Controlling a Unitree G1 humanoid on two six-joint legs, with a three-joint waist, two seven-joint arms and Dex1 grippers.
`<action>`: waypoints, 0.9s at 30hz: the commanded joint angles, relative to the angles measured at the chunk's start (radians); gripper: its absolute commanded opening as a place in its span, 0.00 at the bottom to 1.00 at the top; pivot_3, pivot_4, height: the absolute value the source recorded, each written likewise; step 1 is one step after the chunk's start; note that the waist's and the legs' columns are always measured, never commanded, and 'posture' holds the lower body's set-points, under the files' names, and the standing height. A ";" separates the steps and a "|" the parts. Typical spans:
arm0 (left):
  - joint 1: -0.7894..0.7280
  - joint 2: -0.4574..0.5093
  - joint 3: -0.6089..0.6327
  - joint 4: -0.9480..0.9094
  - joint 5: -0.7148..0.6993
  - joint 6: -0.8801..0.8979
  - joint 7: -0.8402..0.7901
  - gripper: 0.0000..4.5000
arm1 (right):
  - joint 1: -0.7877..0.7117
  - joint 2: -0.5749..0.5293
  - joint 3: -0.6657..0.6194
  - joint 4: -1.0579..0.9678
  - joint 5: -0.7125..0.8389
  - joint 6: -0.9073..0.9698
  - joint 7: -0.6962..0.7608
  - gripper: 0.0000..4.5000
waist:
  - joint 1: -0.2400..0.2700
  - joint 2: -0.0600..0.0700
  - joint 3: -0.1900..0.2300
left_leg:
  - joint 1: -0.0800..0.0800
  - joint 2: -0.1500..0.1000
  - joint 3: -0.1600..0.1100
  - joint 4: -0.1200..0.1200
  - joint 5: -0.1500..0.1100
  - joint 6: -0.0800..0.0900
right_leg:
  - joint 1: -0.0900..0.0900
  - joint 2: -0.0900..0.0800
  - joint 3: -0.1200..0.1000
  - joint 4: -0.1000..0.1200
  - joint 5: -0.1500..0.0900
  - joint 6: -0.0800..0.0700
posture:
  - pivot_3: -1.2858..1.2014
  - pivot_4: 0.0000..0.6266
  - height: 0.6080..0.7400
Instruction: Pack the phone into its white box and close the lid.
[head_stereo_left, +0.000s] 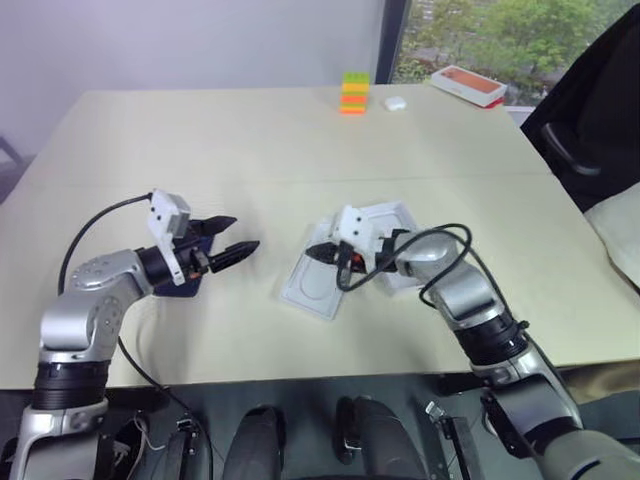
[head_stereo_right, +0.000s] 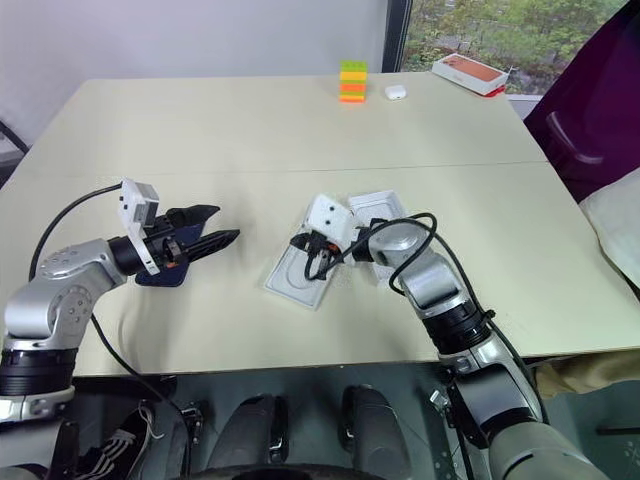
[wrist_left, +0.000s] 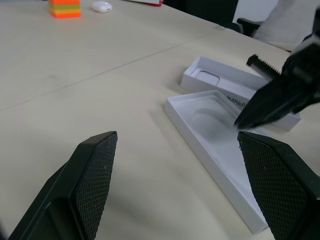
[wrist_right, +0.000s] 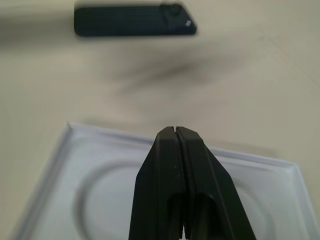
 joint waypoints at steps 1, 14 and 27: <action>-0.007 0.013 0.023 -0.028 -0.016 -0.012 -0.007 0.90 | 0.003 0.011 -0.030 -0.091 0.069 0.123 -0.033 0.29 | -0.001 0.000 0.000 | 0.000 0.000 0.000 0.000 0.000 0.000 | 0.000 0.000 0.000 0.000 0.000 0.000 | 0.52 0.24 1.00; 0.005 0.063 0.036 -0.023 -0.053 -0.001 -0.102 0.90 | 0.046 -0.056 0.149 -0.344 0.085 0.432 -0.163 0.95 | -0.003 0.000 0.000 | 0.000 0.000 -0.001 0.000 0.000 0.000 | -0.001 0.001 -0.001 0.000 0.000 0.000 | 0.52 0.24 1.00; 0.056 0.159 0.022 -0.005 -0.003 -0.149 -0.264 0.90 | 0.025 -0.081 0.300 -0.213 -0.034 0.294 -0.227 0.77 | -0.002 0.000 0.000 | -0.001 0.000 0.000 0.000 0.000 0.000 | -0.001 0.001 0.000 -0.001 -0.002 0.002 | 0.52 0.24 1.00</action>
